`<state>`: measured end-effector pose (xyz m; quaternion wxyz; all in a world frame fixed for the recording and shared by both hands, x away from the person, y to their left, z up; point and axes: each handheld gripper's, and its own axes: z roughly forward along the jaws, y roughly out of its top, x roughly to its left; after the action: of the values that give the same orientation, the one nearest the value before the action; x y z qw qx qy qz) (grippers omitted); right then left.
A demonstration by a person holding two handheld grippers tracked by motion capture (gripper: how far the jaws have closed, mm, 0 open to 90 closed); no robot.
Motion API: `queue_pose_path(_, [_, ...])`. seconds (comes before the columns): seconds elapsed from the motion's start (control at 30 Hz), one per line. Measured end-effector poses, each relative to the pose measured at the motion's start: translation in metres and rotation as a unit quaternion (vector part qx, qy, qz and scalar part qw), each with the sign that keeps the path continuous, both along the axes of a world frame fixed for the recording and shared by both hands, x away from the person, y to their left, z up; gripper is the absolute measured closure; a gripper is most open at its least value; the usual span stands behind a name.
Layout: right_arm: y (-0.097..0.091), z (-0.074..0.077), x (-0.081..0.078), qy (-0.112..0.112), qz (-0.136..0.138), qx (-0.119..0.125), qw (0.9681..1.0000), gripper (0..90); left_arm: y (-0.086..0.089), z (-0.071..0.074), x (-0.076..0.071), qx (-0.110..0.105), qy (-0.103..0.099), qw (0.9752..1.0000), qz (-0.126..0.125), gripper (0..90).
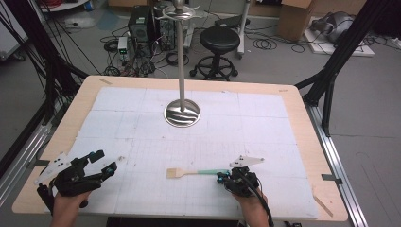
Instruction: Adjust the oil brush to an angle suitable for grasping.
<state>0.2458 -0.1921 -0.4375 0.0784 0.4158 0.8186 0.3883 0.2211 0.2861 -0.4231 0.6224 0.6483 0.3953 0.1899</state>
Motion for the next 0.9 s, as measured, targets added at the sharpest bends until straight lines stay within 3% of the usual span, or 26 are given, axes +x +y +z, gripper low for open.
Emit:
queue_pose_path(0.13, [0.005,-0.004,0.009,0.004,-0.012,-0.015,0.9998,89.2,0.001,0.0,0.0,0.0,0.001,1.0,0.002,23.1])
queue_pose_path(0.47, [0.014,-0.005,0.032,-0.024,-0.065,-0.037,0.9969,89.1,0.001,0.0,0.0,0.001,0.002,1.0,0.003,23.1])
queue_pose_path(0.53, [0.01,-0.003,0.036,-0.024,-0.074,-0.021,0.9968,89.1,0.002,0.0,0.0,0.001,0.002,1.0,0.004,23.1])
queue_pose_path(0.63, [-0.007,0.0,0.042,-0.032,-0.117,-0.011,0.9925,89.1,0.002,0.0,0.001,0.0,0.002,1.0,0.004,23.1])
queue_pose_path(0.7, [-0.019,0.001,0.048,-0.039,-0.15,-0.019,0.9877,89.1,0.001,-0.001,0.001,0.002,0.003,1.0,0.003,23.1])
queue_pose_path(0.73, [-0.023,-0.001,0.054,-0.036,-0.164,-0.043,0.9848,89.1,0.001,-0.001,0.001,0.002,0.002,1.0,0.002,23.1])
queue_pose_path(0.83, [-0.024,-0.004,0.058,-0.025,-0.16,-0.057,0.9852,89.1,0.001,0.0,0.001,0.003,0.002,1.0,0.001,23.0])
queue_pose_path(0.9, [-0.022,-0.004,0.057,-0.023,-0.15,-0.051,0.9871,89.1,0.001,-0.001,0.001,0.003,0.002,1.0,0.001,23.0])
